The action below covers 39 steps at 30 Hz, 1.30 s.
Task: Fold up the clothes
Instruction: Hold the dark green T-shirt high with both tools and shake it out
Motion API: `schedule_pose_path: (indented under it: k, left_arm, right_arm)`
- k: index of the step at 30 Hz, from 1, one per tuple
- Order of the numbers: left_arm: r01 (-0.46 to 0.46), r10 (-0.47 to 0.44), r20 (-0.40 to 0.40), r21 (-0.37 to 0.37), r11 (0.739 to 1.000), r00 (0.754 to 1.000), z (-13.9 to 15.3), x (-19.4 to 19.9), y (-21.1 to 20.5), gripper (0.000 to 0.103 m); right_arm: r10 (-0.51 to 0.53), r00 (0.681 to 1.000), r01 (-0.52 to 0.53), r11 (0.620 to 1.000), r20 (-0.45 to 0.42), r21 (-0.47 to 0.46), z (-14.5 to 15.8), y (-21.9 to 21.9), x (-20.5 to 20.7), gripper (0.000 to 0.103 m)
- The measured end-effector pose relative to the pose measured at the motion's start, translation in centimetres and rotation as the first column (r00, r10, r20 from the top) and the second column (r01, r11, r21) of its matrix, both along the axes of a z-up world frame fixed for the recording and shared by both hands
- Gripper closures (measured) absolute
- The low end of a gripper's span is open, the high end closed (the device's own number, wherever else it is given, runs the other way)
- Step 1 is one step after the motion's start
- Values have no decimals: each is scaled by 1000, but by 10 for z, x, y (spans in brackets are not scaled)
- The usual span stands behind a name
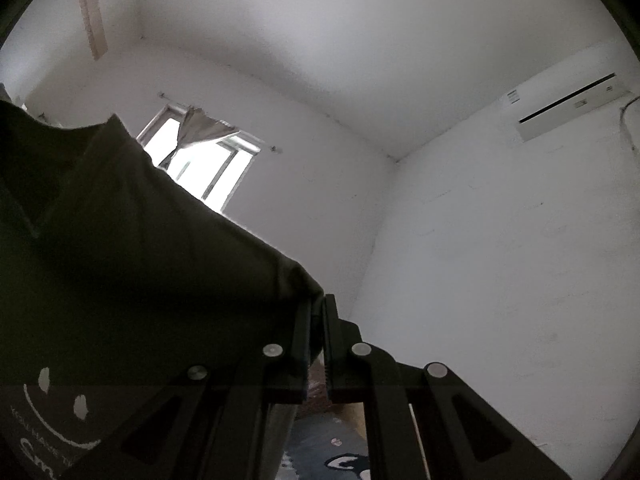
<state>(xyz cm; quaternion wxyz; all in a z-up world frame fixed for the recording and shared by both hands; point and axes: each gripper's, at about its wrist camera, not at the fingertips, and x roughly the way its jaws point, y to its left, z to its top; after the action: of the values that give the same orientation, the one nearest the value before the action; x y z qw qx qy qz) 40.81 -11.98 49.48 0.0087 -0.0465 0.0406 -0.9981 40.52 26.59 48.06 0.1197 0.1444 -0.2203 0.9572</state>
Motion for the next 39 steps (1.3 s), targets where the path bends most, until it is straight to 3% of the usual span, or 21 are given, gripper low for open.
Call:
schedule_pose_path:
  k: [6, 11, 17, 22, 30, 39]
  left_arm:
    - [-20, 23, 122, -25, 999, 992, -26, -69, -2, 98]
    - [-34, 38, 241, -24, 999, 970, -53, -146, -6, 98]
    - [-60, 58, 410, -7, 998, 910, -102, -254, -19, 98]
    - [-107, 97, 542, -12, 994, 835, -163, -352, -27, 98]
    - [-149, 145, 706, -57, 987, 693, -270, -500, -36, 98]
    - [-142, 179, 833, -122, 982, 524, -406, -636, -39, 98]
  right_arm:
    - [-1, 997, 1, 1000, 83, -2, -20, -7, -50, 100]
    - [1, 983, 2, 1000, 185, -18, -45, -5, -116, 100]
    - [9, 941, 8, 999, 339, -51, -80, 7, -220, 100]
    - [12, 890, 7, 999, 456, -38, -124, -1, -304, 100]
    - [-8, 765, 5, 1000, 644, 6, -207, -5, -453, 100]
    - [28, 522, 10, 999, 852, -39, -327, -33, -622, 100]
